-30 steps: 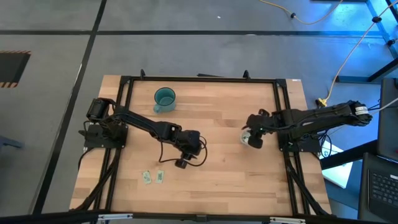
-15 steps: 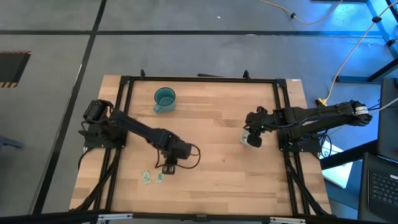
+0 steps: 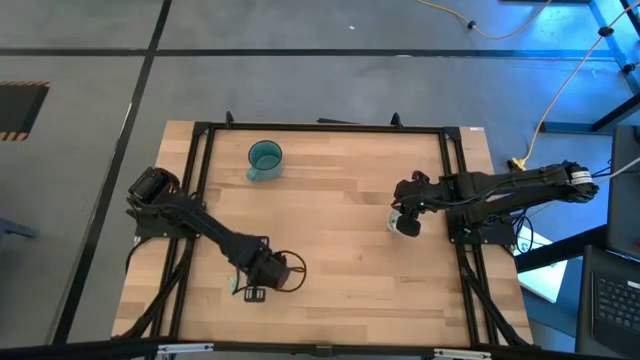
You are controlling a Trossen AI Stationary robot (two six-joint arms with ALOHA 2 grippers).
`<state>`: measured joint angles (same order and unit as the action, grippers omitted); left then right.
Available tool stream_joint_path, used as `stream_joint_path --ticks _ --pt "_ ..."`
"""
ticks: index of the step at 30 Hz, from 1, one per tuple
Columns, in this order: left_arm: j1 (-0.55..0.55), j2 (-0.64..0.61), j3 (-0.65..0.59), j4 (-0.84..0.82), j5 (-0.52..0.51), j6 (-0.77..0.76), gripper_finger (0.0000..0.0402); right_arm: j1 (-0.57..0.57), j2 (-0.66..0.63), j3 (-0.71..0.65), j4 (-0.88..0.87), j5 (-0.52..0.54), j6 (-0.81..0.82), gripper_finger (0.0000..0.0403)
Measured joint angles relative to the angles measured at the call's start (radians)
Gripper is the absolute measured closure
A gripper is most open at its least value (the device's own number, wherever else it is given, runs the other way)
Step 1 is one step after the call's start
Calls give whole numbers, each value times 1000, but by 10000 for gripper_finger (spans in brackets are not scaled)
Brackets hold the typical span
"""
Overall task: Pick and place Stevia / Truvia into bins
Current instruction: Put the stevia packet into the transparent bin
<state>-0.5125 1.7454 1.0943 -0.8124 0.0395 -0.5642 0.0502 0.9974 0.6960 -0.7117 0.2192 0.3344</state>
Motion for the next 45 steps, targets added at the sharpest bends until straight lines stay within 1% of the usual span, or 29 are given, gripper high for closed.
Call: stream_joint_path --ticks 3,8,14,23,34,37,39,41,45 --pt "-11 4 0 7 -20 -24 304 0 0 0 7 0 2 309" --pt "-17 26 1 12 -18 -41 304 0 0 0 6 -1 27 309" --pt "-17 68 1 29 37 -35 304 0 0 0 6 -2 27 309" --pt "-15 106 5 22 55 -25 307 0 0 -1 8 -2 27 309" --pt "-15 108 3 22 33 -25 380 0 0 -1 7 -2 27 309" --pt "-12 107 3 22 33 -25 394 0 0 -1 7 -2 27 309" --pt "-7 95 1 26 36 -24 396 0 0 -1 8 -2 26 309" --pt "-1 81 -1 32 18 -23 395 0 0 -1 8 -2 26 309" --pt "21 51 -3 65 -96 55 396 0 0 -1 12 -2 22 309"
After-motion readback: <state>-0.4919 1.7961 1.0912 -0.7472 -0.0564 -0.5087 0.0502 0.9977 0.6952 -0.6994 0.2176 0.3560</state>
